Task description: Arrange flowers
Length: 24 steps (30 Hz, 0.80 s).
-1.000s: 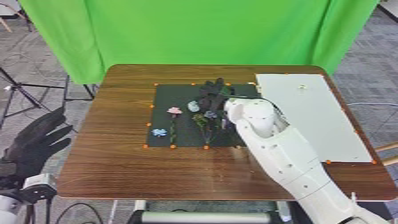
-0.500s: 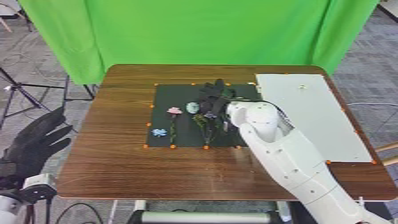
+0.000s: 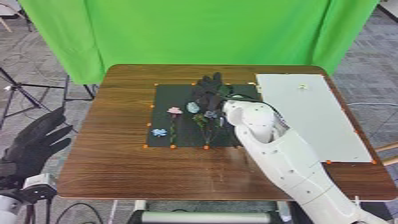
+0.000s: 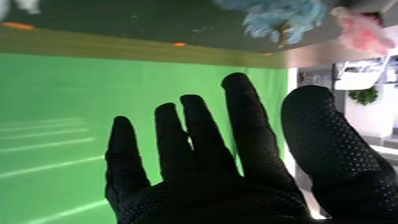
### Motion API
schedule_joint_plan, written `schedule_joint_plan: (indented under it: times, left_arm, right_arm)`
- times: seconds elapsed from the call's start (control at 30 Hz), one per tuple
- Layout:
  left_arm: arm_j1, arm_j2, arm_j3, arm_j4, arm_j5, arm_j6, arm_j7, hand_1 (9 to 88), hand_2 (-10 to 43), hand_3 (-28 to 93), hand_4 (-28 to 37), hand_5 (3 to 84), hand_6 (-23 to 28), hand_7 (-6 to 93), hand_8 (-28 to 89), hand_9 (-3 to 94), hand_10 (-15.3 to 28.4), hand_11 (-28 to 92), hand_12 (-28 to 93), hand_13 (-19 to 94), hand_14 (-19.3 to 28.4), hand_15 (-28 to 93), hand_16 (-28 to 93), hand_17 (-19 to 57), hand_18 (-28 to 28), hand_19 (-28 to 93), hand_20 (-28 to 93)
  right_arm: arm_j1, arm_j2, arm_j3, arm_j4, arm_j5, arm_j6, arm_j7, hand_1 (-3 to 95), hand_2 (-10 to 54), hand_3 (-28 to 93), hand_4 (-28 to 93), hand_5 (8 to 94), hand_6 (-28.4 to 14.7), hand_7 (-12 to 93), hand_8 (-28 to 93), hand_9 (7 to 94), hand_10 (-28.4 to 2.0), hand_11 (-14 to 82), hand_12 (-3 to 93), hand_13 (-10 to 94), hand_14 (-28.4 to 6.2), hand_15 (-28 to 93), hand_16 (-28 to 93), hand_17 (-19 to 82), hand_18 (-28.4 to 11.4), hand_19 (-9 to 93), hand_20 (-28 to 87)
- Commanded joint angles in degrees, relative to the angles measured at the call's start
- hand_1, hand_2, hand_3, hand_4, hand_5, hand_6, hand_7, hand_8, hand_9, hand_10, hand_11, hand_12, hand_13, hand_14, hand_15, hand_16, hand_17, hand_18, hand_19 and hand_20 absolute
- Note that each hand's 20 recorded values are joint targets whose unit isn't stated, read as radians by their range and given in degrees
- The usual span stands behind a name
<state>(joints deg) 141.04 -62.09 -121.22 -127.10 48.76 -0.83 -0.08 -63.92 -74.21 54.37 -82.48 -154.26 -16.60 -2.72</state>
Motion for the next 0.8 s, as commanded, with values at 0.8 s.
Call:
schedule_joint_plan:
  times: [0.8]
  left_arm:
    - [0.3,-0.24,-0.04,0.08,0.08,-0.42,-0.35,22.7,-1.7,71,-28.3,21.4,0.4,20.3,-11,18.1,8.4,13,17,15,11.4,20,4,-10.3,19.3,39,7]
  right_arm:
    - [0.4,-0.2,2.1,-1.5,1.7,1.8,1.1,-0.2,32.5,93,6,38.1,-4.6,14,-10,32.0,-14.9,3.3,26.8,22,-12.6,-2,46,-9,-21.4,42,29]
